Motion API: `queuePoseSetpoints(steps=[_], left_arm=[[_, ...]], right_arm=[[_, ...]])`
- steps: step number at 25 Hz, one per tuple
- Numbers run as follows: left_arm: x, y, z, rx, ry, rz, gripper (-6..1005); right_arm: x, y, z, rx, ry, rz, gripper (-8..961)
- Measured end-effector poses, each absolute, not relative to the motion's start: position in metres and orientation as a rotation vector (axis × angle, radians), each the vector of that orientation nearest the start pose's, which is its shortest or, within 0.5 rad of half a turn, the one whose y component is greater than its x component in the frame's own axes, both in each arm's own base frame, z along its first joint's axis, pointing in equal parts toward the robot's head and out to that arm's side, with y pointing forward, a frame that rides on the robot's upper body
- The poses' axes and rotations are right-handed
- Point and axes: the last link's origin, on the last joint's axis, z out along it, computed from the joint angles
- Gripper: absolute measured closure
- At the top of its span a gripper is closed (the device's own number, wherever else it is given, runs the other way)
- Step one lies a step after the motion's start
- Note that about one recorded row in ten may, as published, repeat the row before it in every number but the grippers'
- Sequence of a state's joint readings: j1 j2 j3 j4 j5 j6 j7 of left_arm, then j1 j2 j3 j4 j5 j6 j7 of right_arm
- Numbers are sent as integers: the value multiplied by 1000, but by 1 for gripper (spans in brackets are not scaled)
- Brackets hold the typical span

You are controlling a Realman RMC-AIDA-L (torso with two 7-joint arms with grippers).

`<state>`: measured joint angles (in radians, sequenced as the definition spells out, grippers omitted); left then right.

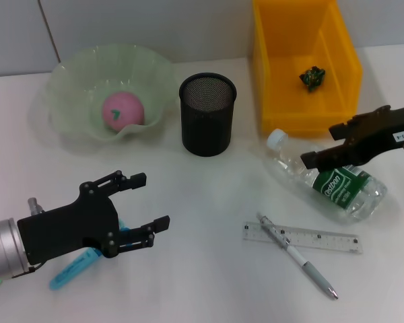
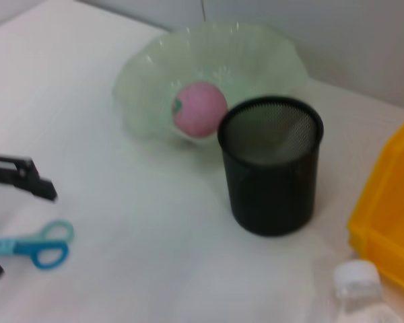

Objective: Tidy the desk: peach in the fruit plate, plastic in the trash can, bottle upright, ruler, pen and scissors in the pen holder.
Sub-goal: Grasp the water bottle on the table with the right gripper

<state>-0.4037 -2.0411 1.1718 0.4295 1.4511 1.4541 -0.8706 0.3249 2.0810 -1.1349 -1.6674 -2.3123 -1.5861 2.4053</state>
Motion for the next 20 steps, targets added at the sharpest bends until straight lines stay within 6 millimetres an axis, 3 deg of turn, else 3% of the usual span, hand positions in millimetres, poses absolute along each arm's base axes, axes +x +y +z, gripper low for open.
queuePoseSetpoints(steps=[6,20], left_arm=[[-274,288,-45,-2684,-255,-827,168],[-273,288,-46,-2688,-252,-829,169]], right_arm=[[207,326,78,-2467,908,-166,113],[222,336,81,-2417,945,-234,114]])
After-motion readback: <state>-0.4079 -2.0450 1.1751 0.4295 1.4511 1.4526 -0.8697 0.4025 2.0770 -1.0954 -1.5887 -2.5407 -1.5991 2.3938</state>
